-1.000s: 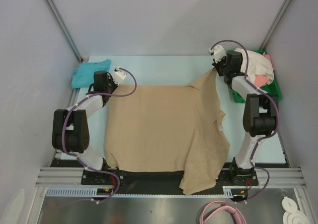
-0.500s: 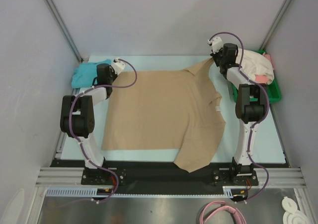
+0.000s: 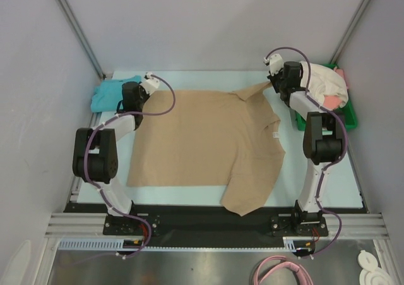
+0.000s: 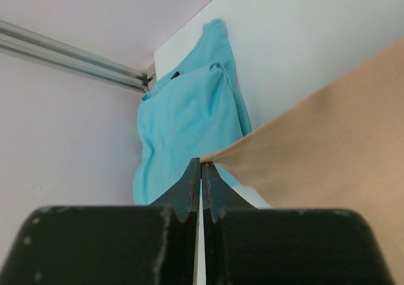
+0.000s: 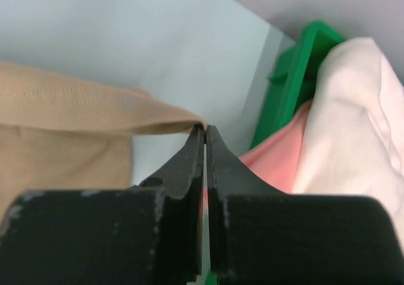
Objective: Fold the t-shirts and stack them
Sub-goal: Fold the tshirt
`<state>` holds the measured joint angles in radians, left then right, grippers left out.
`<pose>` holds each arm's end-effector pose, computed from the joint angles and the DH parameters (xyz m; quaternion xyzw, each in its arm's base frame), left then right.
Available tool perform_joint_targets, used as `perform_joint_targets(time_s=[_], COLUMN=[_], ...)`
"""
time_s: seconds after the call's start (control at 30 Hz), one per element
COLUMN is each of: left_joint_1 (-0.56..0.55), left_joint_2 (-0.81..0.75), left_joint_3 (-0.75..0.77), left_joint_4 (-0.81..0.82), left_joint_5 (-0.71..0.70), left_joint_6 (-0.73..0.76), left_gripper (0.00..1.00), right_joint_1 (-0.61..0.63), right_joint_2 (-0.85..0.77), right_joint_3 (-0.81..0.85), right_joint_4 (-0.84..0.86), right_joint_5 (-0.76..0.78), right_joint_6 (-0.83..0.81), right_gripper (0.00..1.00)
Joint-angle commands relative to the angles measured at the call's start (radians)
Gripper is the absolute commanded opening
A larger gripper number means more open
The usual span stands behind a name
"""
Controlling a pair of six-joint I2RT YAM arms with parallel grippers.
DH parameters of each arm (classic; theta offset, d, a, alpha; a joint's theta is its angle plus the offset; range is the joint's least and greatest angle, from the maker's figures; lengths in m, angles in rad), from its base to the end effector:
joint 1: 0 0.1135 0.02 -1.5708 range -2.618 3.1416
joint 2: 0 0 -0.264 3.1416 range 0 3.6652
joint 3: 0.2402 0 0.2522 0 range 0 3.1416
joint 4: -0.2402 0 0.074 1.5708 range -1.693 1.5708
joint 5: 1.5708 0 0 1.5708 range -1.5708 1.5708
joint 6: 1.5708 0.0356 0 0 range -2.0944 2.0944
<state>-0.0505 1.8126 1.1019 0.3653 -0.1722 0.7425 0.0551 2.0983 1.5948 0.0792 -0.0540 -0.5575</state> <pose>0.4104 -0.0146 0.2186 0.2692 0.7709 0.2605 0.5151 0.4954 0.0292 0.2309 -0.2672 0.7963 -0.1128 0.5308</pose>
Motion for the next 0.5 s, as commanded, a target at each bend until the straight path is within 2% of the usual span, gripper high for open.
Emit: perform_joint_targets(time_s=[0.0, 0.13, 0.47], left_joint_1=[-0.015, -0.022, -0.02], left_joint_2=[-0.134, -0.208, -0.28], left_joint_3=[-0.051, -0.166, -0.316], left_joint_4=[-0.015, 0.03, 0.06], left_joint_5=[0.019, 0.019, 0.014], left_joint_6=[0.009, 0.027, 0.054], left_gripper=[0.0, 0.0, 0.0], right_joint_1=[-0.003, 0.002, 0.003], right_joint_2=[-0.17, -0.294, -0.517], right_joint_3=[-0.08, -0.257, -0.498], right_joint_4=[0.05, 0.062, 0.042], right_joint_5=[-0.01, -0.036, -0.086], right_joint_6=[0.008, 0.013, 0.047], right_gripper=[0.0, 0.0, 0.0])
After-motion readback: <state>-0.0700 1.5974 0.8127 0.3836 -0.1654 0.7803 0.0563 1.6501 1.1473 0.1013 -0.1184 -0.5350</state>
